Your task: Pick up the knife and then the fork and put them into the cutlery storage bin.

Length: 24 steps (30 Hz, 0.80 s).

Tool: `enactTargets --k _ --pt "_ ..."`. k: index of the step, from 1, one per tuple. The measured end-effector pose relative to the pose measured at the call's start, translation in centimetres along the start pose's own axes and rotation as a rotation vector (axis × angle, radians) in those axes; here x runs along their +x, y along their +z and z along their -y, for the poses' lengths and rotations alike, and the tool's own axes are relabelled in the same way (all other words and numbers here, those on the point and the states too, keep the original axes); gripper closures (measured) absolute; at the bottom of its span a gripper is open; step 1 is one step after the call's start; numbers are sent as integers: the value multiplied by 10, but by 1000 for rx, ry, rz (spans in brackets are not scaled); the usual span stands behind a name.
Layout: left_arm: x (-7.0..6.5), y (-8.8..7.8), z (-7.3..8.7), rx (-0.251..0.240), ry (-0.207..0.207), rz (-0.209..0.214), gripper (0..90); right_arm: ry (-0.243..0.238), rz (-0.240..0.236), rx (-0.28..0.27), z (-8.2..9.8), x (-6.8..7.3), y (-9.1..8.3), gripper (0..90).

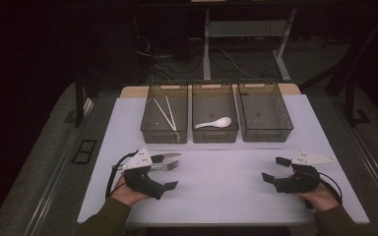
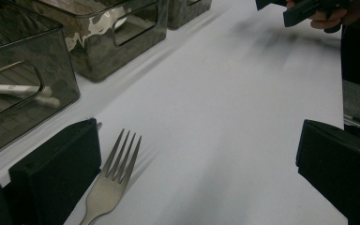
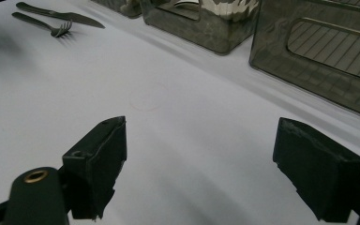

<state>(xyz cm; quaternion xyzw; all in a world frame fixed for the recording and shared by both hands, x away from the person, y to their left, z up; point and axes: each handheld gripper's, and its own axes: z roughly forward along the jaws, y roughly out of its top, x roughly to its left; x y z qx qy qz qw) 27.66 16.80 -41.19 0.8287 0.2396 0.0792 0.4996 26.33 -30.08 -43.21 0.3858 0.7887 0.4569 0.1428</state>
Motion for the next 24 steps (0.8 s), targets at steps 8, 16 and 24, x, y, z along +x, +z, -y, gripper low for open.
enactTargets --k 8,16,24 --pt "7 -8 -6 7 10 -28 0 1 0 -1 0 0 0 176" --pt "23 -23 -9 6 -2 -50 22 -2 2 -2 0 0 1 177" --pt "42 -37 -5 11 -22 -59 132 -1 4 1 0 0 2 176"
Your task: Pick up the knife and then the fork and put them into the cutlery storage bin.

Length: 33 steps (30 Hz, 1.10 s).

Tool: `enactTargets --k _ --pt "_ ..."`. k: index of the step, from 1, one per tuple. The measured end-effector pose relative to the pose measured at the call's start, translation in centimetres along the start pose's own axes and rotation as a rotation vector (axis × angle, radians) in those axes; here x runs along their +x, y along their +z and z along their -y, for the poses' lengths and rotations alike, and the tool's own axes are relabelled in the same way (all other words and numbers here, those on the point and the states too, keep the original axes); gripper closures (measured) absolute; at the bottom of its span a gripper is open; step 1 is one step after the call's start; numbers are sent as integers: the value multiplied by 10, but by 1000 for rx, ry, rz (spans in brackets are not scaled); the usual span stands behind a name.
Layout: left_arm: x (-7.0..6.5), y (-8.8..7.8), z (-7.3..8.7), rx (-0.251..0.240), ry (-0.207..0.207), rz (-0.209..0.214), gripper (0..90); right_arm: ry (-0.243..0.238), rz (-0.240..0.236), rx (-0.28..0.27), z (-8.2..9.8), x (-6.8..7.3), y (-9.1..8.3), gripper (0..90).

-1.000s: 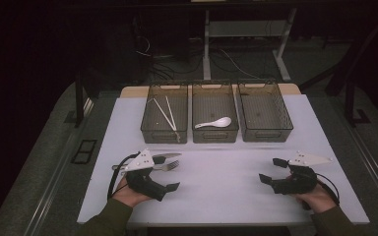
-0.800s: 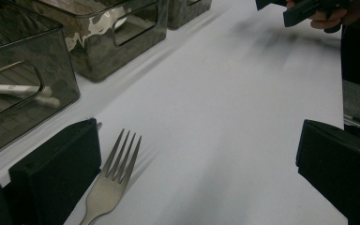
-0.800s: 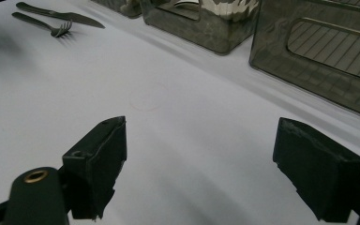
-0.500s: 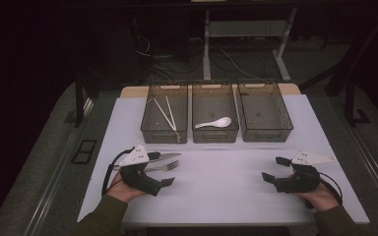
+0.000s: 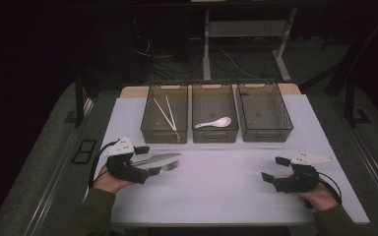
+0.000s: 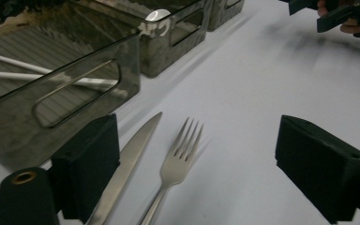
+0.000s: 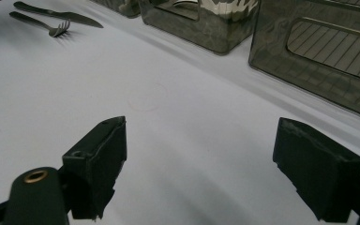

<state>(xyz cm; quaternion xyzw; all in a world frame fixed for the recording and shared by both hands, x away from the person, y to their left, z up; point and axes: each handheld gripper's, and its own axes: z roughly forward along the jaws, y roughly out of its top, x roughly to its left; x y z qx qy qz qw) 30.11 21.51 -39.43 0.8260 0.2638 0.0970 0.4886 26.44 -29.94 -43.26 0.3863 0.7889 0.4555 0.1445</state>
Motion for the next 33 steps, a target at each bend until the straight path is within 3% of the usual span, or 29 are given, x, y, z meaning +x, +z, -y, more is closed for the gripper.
enactTargets --k 8,16,22,33 --pt "19 -6 7 21 -26 -14 224 -1 1 -3 0 0 -1 177" --pt "34 -10 17 39 -52 -56 353 -5 1 4 1 0 -1 177" --pt "42 -14 23 39 -60 -65 473 -7 2 4 0 1 0 177" --pt "50 1 30 112 -75 -56 630 -7 3 4 0 1 -1 177"
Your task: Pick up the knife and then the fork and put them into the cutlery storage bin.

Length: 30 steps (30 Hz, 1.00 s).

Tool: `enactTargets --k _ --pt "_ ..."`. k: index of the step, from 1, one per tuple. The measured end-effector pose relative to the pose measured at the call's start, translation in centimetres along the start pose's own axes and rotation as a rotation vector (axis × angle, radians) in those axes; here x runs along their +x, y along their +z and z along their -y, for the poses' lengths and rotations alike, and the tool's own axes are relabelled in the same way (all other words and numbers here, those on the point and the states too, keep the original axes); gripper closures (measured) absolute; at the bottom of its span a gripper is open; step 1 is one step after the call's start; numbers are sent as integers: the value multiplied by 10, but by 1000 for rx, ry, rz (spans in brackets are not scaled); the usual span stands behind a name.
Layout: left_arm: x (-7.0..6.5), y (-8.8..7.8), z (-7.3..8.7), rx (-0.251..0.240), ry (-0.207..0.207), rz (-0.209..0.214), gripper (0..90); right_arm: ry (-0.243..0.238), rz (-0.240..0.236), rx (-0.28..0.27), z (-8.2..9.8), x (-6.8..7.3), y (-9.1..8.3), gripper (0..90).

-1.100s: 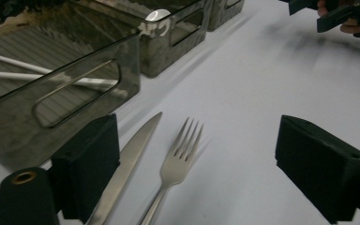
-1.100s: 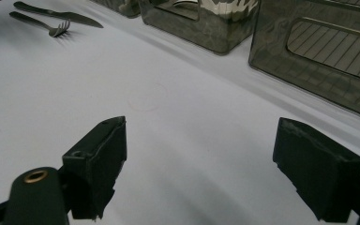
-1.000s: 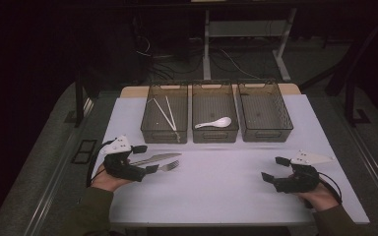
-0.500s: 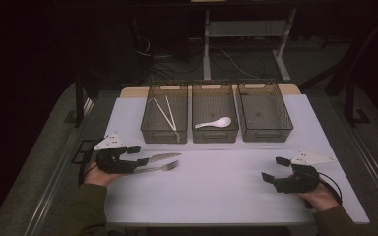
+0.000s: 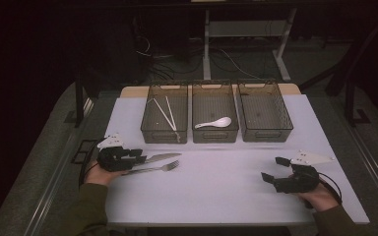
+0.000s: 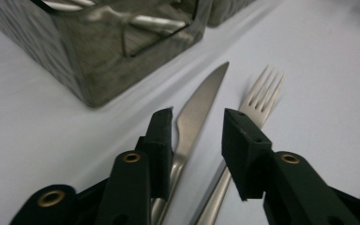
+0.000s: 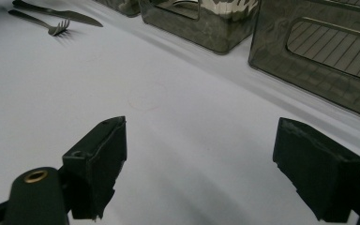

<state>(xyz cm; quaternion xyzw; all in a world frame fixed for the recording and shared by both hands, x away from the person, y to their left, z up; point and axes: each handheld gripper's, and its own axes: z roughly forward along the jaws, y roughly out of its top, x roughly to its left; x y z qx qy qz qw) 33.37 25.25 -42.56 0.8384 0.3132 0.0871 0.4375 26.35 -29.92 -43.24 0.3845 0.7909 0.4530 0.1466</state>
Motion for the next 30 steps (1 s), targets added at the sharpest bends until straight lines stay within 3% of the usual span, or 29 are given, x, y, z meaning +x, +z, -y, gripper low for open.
enactTargets --k 6,15,23,30 --pt "-4 10 1 62 21 48 720 -1 0 -2 0 0 0 177" --pt "-10 24 1 131 62 102 746 -1 0 0 0 0 0 177" --pt "-15 30 1 157 99 111 748 0 -1 0 0 0 0 177" --pt "-17 34 2 174 138 96 779 0 -2 1 0 0 0 177"
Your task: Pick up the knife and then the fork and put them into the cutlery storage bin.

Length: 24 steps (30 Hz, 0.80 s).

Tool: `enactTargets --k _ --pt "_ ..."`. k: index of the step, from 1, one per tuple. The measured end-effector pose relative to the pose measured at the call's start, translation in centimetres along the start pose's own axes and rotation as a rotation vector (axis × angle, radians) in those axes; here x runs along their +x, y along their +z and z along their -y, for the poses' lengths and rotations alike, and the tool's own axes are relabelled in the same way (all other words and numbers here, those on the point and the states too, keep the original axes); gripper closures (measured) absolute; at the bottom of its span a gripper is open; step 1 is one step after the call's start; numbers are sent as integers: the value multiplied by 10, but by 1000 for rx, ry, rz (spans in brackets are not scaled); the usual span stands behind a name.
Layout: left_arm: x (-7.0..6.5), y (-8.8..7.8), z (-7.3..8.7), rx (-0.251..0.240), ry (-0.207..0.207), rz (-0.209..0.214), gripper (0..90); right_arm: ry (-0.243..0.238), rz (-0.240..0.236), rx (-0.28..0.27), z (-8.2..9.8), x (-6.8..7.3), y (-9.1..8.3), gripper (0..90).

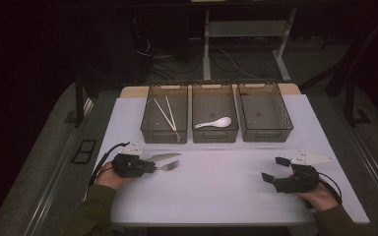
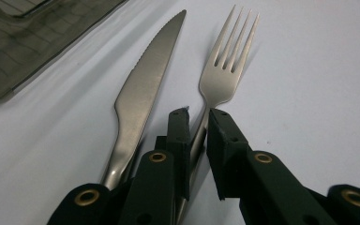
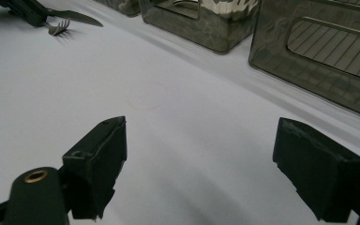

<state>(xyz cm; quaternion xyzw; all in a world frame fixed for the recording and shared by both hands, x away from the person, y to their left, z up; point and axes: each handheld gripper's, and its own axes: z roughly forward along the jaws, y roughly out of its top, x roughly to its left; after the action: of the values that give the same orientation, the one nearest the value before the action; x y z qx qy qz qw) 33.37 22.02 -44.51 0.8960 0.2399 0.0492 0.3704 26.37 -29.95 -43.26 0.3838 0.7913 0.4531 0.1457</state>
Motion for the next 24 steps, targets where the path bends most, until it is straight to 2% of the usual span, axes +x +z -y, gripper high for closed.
enactTargets --k 10,13,16,24 --pt "-4 3 -3 15 56 -20 783 0 -1 3 0 0 1 177" --pt "-6 3 -4 19 60 -18 796 -1 -1 3 0 0 1 177" --pt "-9 5 -5 26 68 11 831 -2 -2 3 0 0 1 177" --pt "-13 6 -7 28 57 -6 846 -4 -2 1 0 2 1 177"
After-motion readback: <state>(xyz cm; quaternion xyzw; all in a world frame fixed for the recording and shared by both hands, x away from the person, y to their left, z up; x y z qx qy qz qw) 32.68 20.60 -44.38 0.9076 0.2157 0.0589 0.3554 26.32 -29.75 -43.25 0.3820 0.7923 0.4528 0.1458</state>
